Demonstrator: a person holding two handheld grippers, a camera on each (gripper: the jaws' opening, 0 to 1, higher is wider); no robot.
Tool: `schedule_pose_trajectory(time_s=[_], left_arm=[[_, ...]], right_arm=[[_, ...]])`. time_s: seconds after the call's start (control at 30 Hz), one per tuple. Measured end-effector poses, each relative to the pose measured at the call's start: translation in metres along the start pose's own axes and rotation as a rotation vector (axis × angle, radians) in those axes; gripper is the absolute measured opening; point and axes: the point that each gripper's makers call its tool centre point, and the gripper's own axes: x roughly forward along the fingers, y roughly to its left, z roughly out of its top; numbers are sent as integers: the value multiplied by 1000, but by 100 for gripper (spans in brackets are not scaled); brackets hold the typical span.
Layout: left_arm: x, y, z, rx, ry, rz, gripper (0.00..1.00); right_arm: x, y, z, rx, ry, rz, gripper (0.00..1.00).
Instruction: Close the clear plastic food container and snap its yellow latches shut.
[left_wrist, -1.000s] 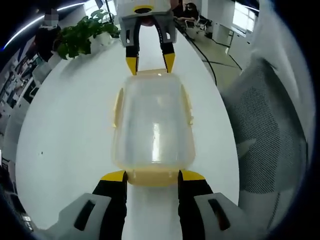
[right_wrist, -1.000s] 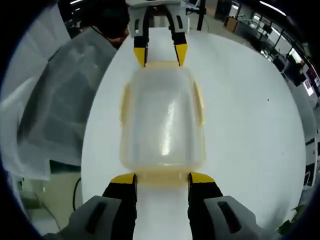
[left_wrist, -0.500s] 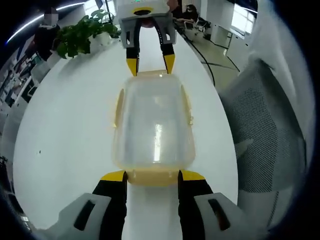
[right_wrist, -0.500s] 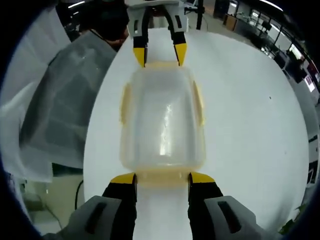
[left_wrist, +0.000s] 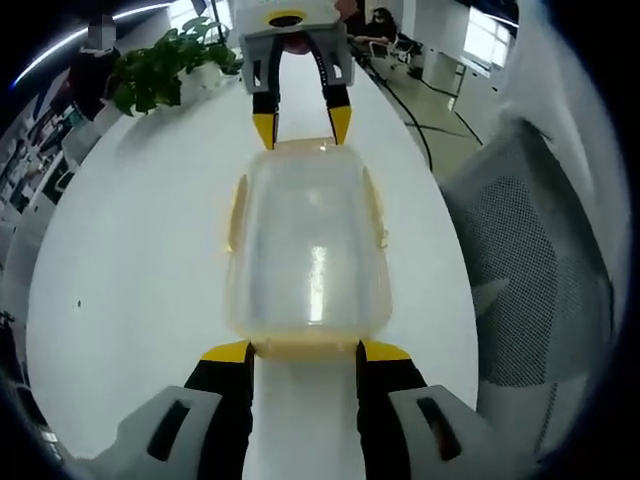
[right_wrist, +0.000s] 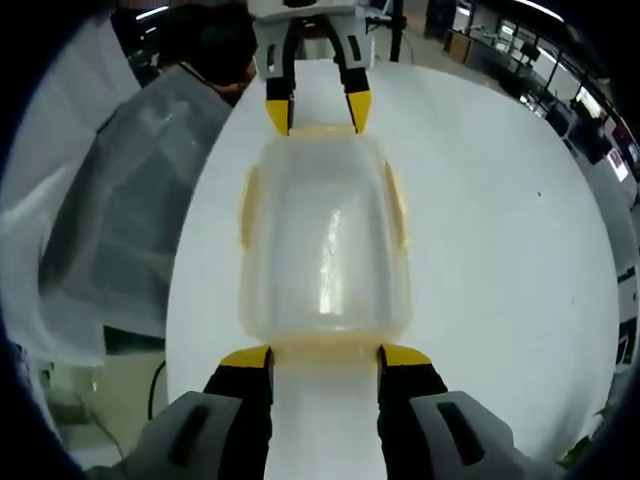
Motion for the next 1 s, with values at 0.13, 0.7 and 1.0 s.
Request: schedule_pose_trajectory(time_s=[0.13, 0.7, 1.0], left_arm=[[2, 2, -6, 49, 36, 36, 41], [-28, 12, -5, -397, -147, 169, 41], [-26, 18, -4, -742, -189, 242, 39]], right_arm=[[1, 3, -6, 19, 15, 3, 46], [-43, -11, 16, 470, -240, -214, 43], [-35, -17, 12, 812, -280, -294, 41]])
